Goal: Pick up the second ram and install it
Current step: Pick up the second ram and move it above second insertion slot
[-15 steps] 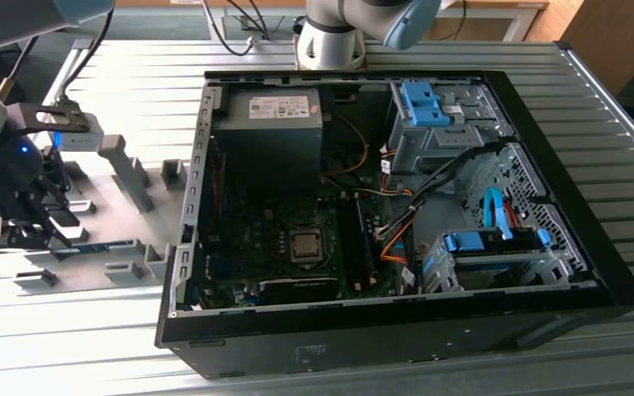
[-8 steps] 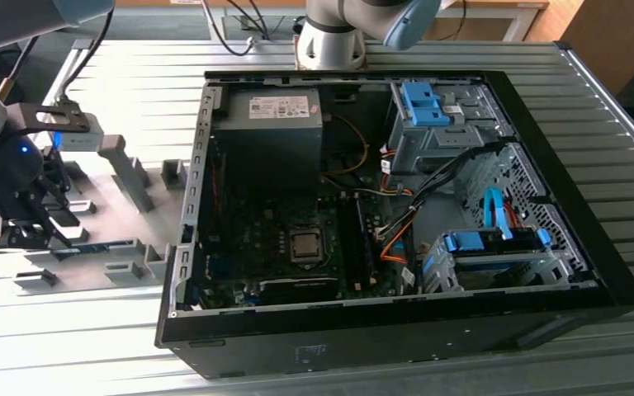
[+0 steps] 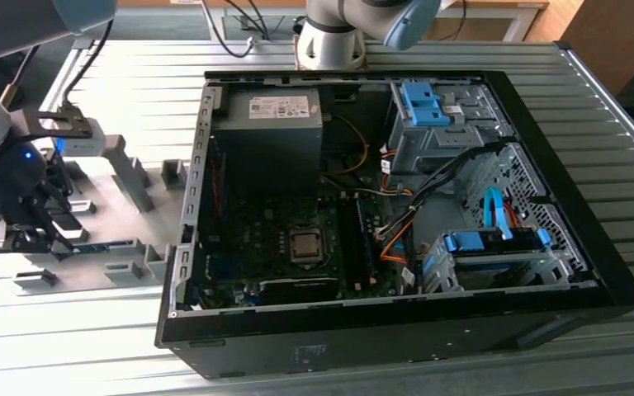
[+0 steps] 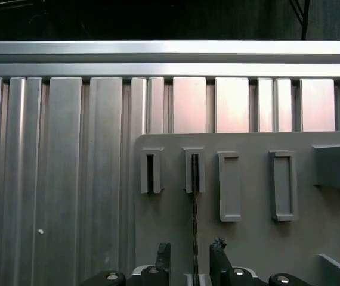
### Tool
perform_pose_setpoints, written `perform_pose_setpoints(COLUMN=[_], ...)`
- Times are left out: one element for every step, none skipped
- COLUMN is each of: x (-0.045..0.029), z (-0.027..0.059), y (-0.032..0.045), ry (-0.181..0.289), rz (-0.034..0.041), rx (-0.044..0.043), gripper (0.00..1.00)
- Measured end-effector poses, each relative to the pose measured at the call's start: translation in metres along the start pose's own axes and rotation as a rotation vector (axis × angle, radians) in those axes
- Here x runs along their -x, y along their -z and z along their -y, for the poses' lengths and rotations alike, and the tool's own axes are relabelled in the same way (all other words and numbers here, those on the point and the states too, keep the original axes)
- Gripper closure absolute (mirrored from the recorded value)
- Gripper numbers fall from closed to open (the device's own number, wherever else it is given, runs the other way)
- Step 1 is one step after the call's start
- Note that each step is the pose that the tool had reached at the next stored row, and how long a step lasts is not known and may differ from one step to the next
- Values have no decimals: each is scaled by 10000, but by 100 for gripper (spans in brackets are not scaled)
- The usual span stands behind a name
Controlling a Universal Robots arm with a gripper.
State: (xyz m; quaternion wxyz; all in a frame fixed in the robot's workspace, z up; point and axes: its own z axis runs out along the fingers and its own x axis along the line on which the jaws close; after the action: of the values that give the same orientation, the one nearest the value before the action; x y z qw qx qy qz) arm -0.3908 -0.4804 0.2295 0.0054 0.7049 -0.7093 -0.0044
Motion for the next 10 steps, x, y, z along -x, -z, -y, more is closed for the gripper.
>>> perform_pose_setpoints(x=[-4,-5,-7,-8,-8,-9,-9,-8,-9,-9], z=[0,0,0,1,1,1,2,2,2,2], y=[-16,-34,-51,-69,-85,-98,-110,-120,-125,-124], ry=[2,2,1,2,2,2,2,2,2,2], rz=[1,3,4,7,7,7,7,7,8,7], rx=[-1,-1,-1,-2,-3,-2,-2,-2,-2,-1], gripper=[61,61,61,61,61,61,61,61,61,61])
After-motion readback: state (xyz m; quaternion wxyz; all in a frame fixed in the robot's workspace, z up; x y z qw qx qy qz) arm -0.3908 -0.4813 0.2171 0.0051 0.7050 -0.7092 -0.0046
